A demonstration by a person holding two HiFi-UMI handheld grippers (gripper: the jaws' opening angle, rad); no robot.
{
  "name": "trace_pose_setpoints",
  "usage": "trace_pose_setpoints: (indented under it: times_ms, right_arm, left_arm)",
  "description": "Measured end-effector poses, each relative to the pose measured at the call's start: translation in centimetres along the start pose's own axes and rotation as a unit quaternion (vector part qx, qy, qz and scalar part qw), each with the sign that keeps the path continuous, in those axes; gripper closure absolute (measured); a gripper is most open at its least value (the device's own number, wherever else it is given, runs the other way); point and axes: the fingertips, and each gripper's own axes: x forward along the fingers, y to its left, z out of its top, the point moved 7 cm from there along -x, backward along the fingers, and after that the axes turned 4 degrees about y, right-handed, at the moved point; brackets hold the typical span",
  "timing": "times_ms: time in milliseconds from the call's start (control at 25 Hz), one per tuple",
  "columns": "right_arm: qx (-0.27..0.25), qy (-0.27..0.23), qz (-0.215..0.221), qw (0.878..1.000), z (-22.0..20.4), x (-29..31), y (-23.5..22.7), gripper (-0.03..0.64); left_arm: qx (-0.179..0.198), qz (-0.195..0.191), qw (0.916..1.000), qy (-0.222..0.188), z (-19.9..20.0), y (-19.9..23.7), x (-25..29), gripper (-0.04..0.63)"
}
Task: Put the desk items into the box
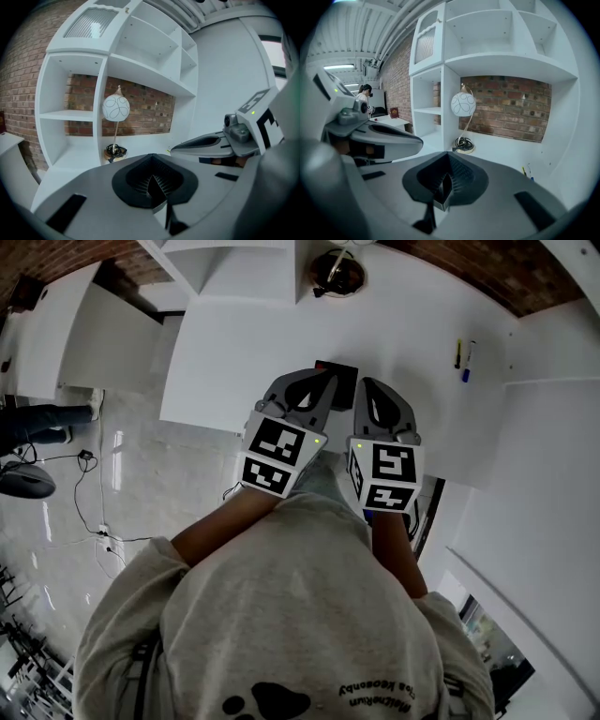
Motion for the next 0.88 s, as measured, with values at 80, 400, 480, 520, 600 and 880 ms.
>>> trace_pose_setpoints:
  times_ms: [80, 400, 480, 520, 600, 880]
  right_arm:
    - [0.013, -0.012, -0.001, 1.0, 0.6, -1.0, 0.0, 0.601]
    - [0.017, -0.066, -0.024, 0.997, 3.5, -4.9, 0.3, 0.601]
    - [0.014, -0.076, -0.029, 0.997, 4.1, -5.7, 0.6, 0.601]
    - [0.012, -0.08, -0.032, 0.996, 4.3, -6.0, 0.7, 0.601]
    - [0.009, -0.089, -0.035, 0.995, 4.8, -6.7, 1.0, 0.601]
    - [-0.022, -0.116, -0.046, 0.992, 6.3, -8.3, 2.6, 0.601]
  left_arm:
    - [0.005, -0.005, 0.9999, -0.008, 0.7, -0.2, -0.4, 0.591]
    - [0.016, -0.022, 0.999, -0.036, 3.0, -1.0, -2.6, 0.591]
    - [0.02, -0.027, 0.9985, -0.042, 3.5, -1.2, -3.3, 0.591]
    - [0.023, -0.028, 0.9983, -0.046, 3.8, -1.3, -3.6, 0.591]
    - [0.027, -0.031, 0.9977, -0.054, 4.5, -1.6, -4.3, 0.591]
    - [0.031, -0.034, 0.9965, -0.071, 5.3, -1.8, -6.3, 0.591]
